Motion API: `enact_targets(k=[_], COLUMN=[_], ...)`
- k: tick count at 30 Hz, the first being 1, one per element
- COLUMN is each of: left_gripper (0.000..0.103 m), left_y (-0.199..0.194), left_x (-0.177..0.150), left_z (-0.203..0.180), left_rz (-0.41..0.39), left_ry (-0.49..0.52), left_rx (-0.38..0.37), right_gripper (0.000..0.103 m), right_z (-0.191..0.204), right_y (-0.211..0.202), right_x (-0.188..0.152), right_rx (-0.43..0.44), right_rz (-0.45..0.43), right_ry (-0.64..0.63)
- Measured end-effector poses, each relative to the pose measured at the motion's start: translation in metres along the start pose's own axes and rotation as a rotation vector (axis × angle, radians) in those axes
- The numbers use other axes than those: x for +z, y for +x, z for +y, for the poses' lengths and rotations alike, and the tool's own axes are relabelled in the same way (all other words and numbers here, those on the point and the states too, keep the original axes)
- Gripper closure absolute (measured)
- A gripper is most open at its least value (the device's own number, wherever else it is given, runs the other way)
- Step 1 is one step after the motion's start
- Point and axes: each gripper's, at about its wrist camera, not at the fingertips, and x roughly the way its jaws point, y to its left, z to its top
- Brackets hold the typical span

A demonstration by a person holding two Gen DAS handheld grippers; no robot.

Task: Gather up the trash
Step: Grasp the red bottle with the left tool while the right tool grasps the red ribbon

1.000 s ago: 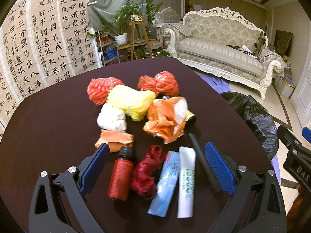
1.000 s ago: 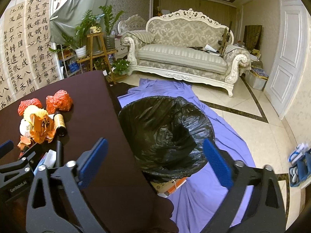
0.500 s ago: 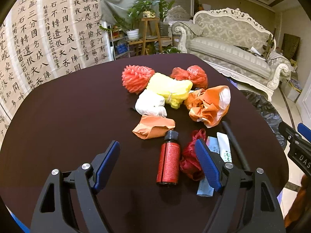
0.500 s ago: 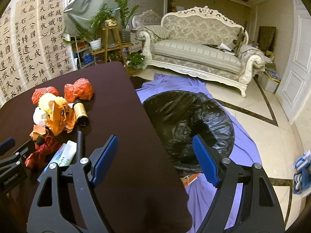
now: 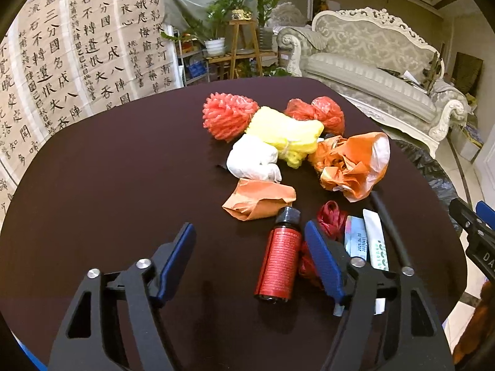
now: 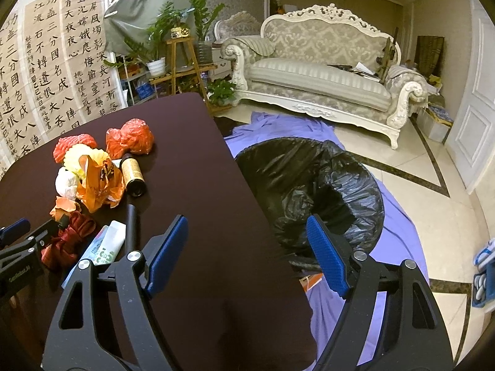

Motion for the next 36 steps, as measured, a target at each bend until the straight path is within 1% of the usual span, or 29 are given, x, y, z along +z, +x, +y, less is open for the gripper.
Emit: enact_targets(k=[3,7,9,15,18,20,22,23,25,26,32,36], left_gripper=[0.035,0.035,0.035,0.035,0.042,0.05,0.062,0.065,0.078,0.078,0.078,0.078], left_y=[-0.006,-0.016,-0.016,-0.003,0.004,0.007,0.009,0.01,0.013,0.013,0.005,-0.006], left_x=[0.004,0.007,0.006,0.004,0.003,0.002,0.003,0.002,0.001,0.0,-0.002,-0.006], left_z=[0.005,0.008,0.01,0.006,0.004,0.005,0.009,0.01,0.01,0.012,0.015,0.022], left_rz=[0.003,-0.035,-0.042,-0.009,0.008,0.017,0.03,0.036,0.052,0.056,0.039,0.018], left_ry=[-0.022,0.001,0.01,0.04,0.06,0.054,0.043,0.041,0.044,0.043,0.044,0.027], left_rx=[-0.027,-0.008,-0.006,-0.019,-0.029,-0.061,-0.098,-0.103,-0.112,-0.125,-0.146,-0.137], right_gripper=[0.026,0.026,0.026,0.026,0.026,0.026,0.026,0.026,0.026,0.026,0.026,0.026], right_z=[0.001,0.001,0.002,0.01,0.013,0.015,0.017,0.019,0.023,0.025,0.04,0.055], right_y=[-0.002,-0.003,-0.002,-0.004,-0.005,-0.005,-0.005,-0.005,-0.005,-0.005,-0.007,-0.009], right_x=[0.001,0.004,0.003,0.004,0.003,0.004,0.005,0.005,0.005,0.005,0.004,0.005], right_rx=[0.001,-0.001,0.001,0.012,0.013,0.014,0.014,0.015,0.018,0.02,0.035,0.055], right_rz=[-0.002,-0.004,0.001,0.008,0.006,0.007,0.005,0.005,0.004,0.004,0.006,0.003], right_ry=[-0.002,-0.001,-0.003,-0.02,-0.024,-0.027,-0.032,-0.034,-0.041,-0.045,-0.07,-0.095])
